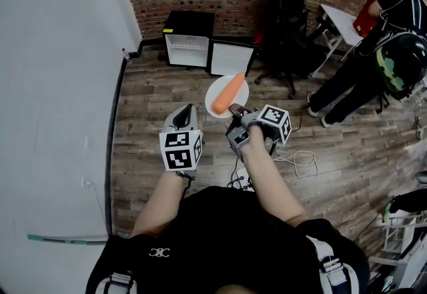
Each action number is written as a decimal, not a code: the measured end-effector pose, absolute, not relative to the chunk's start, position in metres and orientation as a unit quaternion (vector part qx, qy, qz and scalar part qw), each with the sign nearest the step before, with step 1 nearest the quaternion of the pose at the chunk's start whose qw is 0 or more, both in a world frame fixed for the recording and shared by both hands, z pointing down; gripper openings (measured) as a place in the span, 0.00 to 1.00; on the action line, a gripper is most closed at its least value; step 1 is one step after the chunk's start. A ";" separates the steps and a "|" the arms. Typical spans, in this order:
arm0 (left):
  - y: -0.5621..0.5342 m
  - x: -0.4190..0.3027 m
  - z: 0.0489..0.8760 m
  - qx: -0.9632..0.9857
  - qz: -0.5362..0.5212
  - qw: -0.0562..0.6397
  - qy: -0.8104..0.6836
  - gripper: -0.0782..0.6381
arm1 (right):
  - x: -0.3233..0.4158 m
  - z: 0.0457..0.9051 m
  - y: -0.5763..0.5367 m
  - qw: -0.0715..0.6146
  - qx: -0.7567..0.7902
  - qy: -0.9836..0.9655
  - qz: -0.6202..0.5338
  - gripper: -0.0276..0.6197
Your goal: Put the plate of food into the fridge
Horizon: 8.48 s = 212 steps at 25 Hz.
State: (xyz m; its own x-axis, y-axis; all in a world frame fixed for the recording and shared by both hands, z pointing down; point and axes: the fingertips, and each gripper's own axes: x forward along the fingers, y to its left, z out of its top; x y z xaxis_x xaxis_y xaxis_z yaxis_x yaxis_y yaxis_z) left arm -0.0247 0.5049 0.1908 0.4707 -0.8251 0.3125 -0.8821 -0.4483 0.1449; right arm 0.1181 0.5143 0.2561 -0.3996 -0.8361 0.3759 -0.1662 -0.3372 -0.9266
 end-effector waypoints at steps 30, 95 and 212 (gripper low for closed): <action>0.286 -0.069 0.215 0.821 0.115 0.164 -0.534 0.10 | 0.090 0.283 0.279 0.226 -0.466 0.531 -0.671 0.11; -0.252 -0.071 0.345 0.826 0.165 0.284 -0.458 0.10 | 0.085 0.427 -0.199 0.200 -0.513 0.468 -0.692 0.08; -0.312 -0.086 0.516 0.825 0.146 0.212 -0.503 0.10 | 0.073 0.469 -0.303 -0.067 -0.627 0.764 -0.134 0.06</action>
